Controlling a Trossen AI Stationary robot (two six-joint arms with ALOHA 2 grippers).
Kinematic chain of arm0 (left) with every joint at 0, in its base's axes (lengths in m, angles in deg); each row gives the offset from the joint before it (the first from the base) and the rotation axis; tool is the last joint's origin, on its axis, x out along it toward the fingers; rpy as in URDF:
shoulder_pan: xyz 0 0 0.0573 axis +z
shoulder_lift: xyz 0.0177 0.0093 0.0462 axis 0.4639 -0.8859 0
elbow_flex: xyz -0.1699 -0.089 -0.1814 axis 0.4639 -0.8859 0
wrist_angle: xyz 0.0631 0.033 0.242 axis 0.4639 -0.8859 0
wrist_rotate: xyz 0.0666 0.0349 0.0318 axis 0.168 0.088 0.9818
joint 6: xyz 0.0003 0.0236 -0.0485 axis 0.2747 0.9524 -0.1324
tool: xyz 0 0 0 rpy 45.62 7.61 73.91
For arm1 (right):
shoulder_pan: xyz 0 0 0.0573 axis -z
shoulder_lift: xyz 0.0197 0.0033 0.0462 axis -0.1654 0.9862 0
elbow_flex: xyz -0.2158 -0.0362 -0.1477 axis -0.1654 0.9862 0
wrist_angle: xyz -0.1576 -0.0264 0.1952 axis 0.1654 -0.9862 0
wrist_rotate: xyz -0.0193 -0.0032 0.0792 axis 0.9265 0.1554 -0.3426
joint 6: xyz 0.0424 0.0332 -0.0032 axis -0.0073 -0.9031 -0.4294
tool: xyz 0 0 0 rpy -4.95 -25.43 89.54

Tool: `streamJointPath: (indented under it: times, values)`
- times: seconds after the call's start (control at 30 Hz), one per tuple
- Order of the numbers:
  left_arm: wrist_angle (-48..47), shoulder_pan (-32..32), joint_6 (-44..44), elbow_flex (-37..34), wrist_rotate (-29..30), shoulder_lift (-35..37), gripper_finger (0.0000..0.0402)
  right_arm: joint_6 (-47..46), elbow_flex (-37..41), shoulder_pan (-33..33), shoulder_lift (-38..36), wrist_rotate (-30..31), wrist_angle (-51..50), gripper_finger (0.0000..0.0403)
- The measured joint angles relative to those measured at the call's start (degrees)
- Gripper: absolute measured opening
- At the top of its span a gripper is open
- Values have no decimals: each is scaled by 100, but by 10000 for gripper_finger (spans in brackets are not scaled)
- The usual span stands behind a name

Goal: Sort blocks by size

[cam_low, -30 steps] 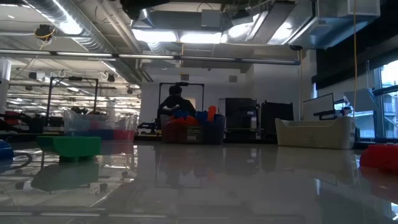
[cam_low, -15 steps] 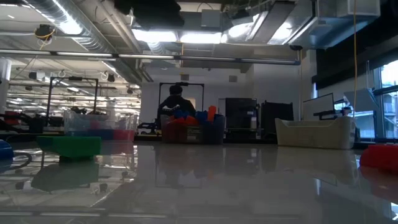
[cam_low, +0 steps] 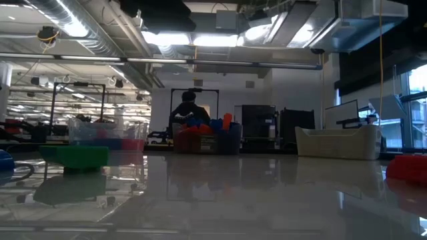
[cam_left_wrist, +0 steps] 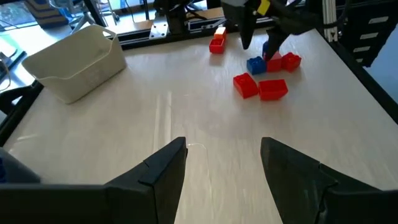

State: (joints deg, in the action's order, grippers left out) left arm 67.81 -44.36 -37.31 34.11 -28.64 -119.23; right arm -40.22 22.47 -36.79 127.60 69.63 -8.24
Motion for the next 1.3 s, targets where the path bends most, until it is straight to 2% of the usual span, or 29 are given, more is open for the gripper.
streamJointPath:
  times: [0.23, 0.6, 0.83, 1.07, 1.3]
  values:
    - [14, 1, 44, 1, 2, 0, 196, -210, -3, 125, 89, 107, 44, 308]
    - [62, 1, 42, 0, 2, 2, 196, -296, 3, 176, 549, -62, 176, 265]
    - [74, 1, 42, 0, 2, 2, 196, -324, 3, 173, 691, -144, 188, 225]
    - [90, 1, 52, 0, 2, 2, 196, -206, 2, 173, 691, -124, 186, 136]
    - [90, 1, 70, 0, 3, 2, 196, 132, 1, 173, 691, -85, 149, 131]
